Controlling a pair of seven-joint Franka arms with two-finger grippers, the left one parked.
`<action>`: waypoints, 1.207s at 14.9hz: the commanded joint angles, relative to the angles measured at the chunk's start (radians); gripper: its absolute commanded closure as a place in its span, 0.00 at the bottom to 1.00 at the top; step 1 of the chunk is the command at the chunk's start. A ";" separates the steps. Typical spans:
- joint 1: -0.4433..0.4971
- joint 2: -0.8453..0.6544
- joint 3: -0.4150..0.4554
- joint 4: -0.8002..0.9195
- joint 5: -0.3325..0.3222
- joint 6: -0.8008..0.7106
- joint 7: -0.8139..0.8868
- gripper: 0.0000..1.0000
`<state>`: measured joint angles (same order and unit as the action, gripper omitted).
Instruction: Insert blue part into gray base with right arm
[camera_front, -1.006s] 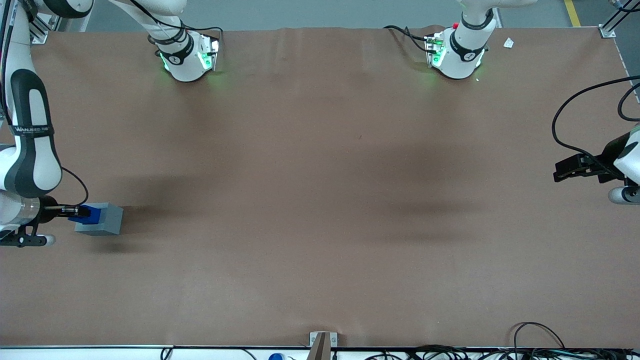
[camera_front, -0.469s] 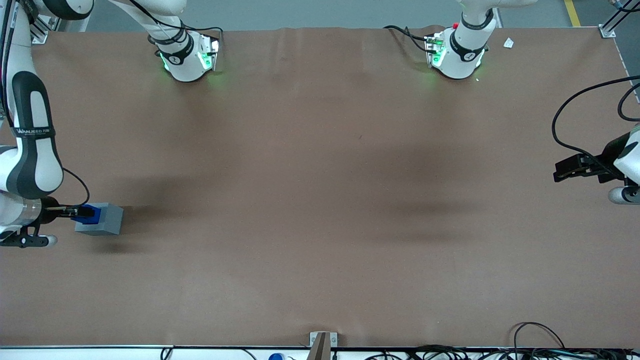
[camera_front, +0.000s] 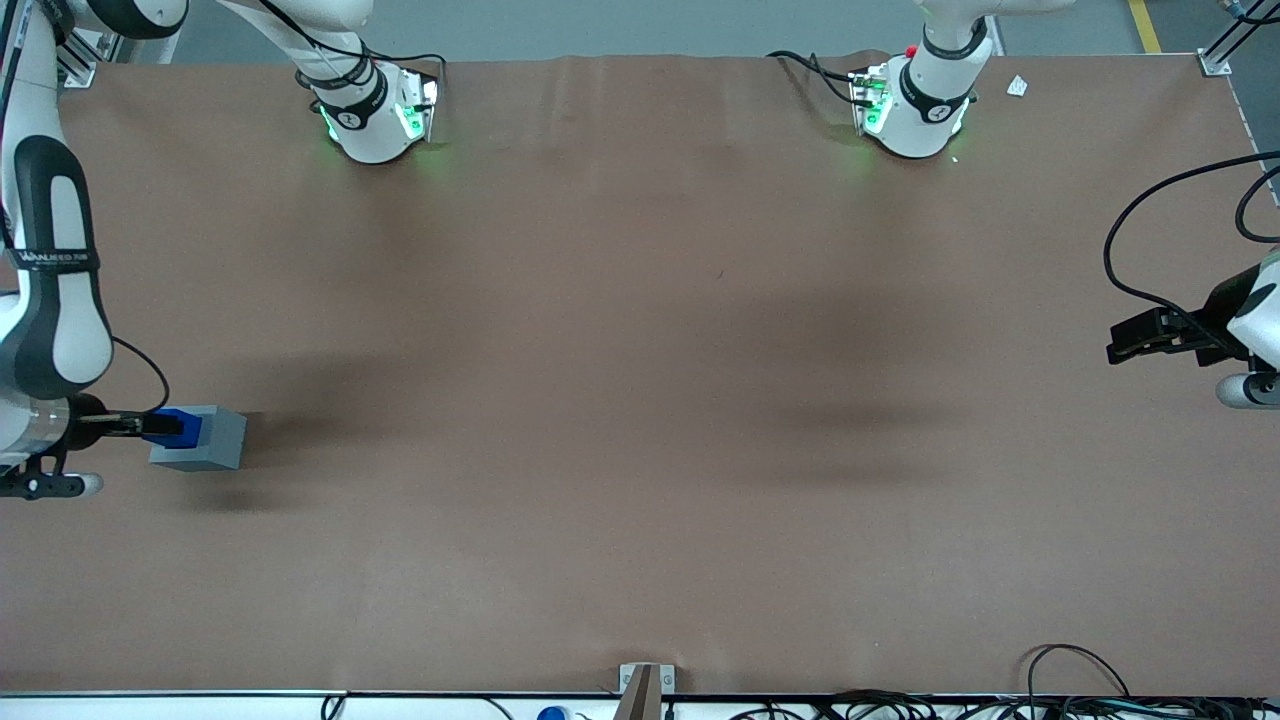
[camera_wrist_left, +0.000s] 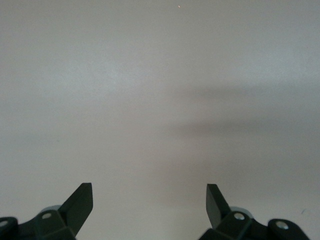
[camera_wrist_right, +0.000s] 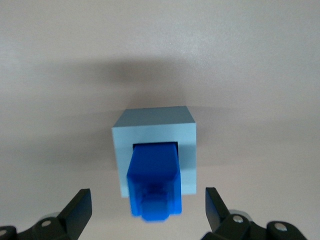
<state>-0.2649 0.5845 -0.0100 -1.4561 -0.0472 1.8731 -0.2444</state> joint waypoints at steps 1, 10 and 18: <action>0.022 -0.057 0.015 0.061 -0.007 -0.133 0.003 0.00; 0.228 -0.280 0.013 0.090 0.023 -0.358 0.307 0.00; 0.308 -0.639 0.015 -0.258 0.041 -0.280 0.335 0.00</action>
<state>0.0281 0.1011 0.0111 -1.5333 -0.0316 1.5286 0.0740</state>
